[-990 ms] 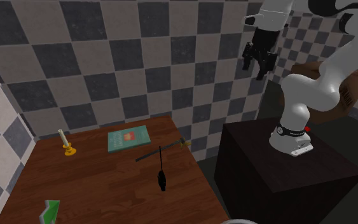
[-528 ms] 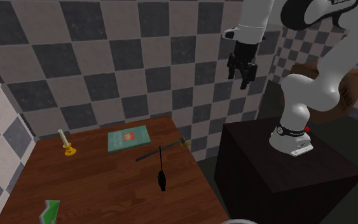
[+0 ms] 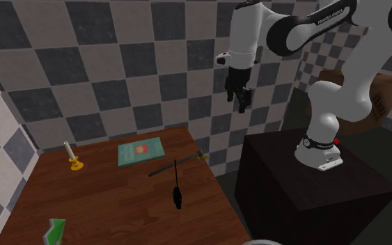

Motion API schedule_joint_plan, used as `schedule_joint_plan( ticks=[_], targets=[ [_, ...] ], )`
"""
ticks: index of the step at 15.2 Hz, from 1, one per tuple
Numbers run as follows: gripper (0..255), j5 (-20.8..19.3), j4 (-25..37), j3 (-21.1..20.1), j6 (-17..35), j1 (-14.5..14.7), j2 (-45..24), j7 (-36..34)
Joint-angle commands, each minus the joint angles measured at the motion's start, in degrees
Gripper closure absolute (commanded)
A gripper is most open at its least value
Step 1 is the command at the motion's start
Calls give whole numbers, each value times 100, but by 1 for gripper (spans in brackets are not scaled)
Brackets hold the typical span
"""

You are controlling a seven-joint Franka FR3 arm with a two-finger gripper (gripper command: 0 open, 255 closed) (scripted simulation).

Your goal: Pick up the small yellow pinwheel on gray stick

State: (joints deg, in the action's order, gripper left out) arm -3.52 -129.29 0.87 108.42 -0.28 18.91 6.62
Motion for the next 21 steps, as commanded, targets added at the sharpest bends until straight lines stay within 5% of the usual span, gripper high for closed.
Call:
schedule_joint_plan(
  ticks=[1, 11, 21],
  targets=[
    [0, 0, 141, 59, 249, -16, -476, 123],
    [0, 119, 1501, 189, 783, -105, -2802, 674],
    [0, 230, 3630, 150, 642, -247, -5232, 1117]
  ],
)
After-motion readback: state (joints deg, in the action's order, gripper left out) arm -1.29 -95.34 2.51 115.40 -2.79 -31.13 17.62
